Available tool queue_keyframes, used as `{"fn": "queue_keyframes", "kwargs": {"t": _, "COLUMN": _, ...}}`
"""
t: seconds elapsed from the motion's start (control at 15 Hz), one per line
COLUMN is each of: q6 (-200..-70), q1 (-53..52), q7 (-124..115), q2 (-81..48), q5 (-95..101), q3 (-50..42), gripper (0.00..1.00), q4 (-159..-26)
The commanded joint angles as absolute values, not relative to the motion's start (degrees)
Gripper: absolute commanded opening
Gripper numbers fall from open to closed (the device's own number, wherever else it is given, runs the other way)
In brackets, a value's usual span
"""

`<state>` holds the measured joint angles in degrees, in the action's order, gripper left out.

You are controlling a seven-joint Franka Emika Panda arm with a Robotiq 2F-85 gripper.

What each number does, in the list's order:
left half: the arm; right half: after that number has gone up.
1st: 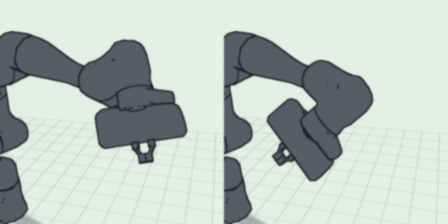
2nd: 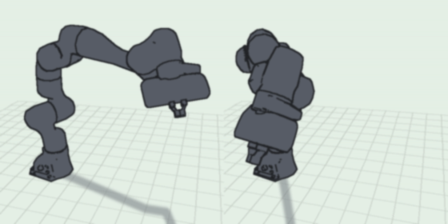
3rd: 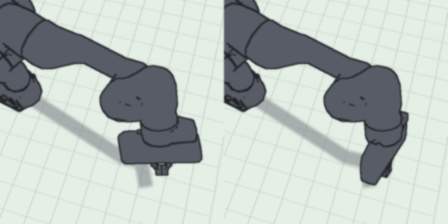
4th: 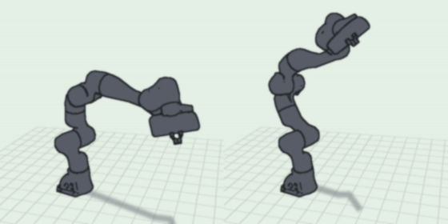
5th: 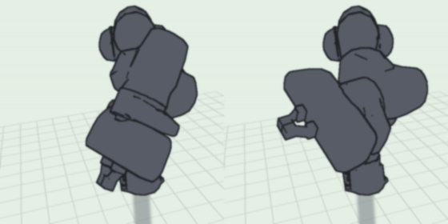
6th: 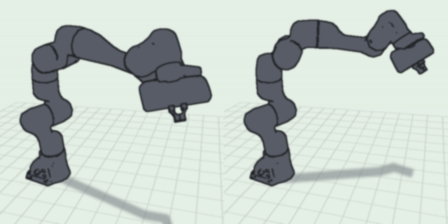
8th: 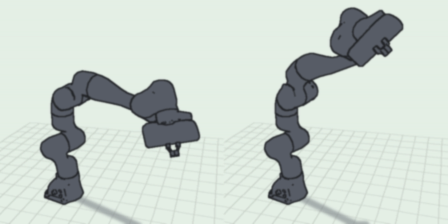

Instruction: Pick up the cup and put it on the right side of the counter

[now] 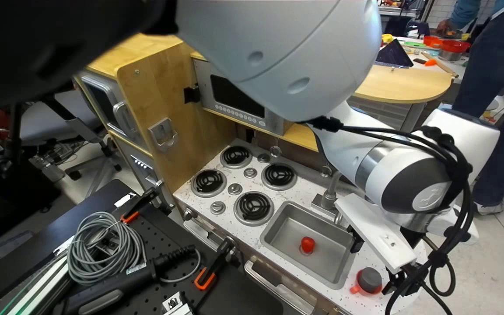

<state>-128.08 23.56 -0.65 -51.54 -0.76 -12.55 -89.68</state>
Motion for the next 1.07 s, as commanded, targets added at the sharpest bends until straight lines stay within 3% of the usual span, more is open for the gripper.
{"fn": "queue_keyframes", "kwargs": {"t": 0.0, "q6": -129.65, "q1": 21.34, "q7": 3.58, "q2": -41.33, "q5": 1.94, "q3": -13.55, "gripper": 1.00, "q4": -100.23}}
{"fn": "queue_keyframes", "kwargs": {"t": 0.67, "q6": -137.66, "q1": 16.41, "q7": 19.08, "q2": -18.81, "q5": 9.14, "q3": -9.67, "gripper": 1.00, "q4": -119.30}}
{"fn": "queue_keyframes", "kwargs": {"t": 1.0, "q6": -135.06, "q1": 14.80, "q7": 21.47, "q2": -11.25, "q5": 4.06, "q3": -6.62, "gripper": 1.00, "q4": -125.54}}
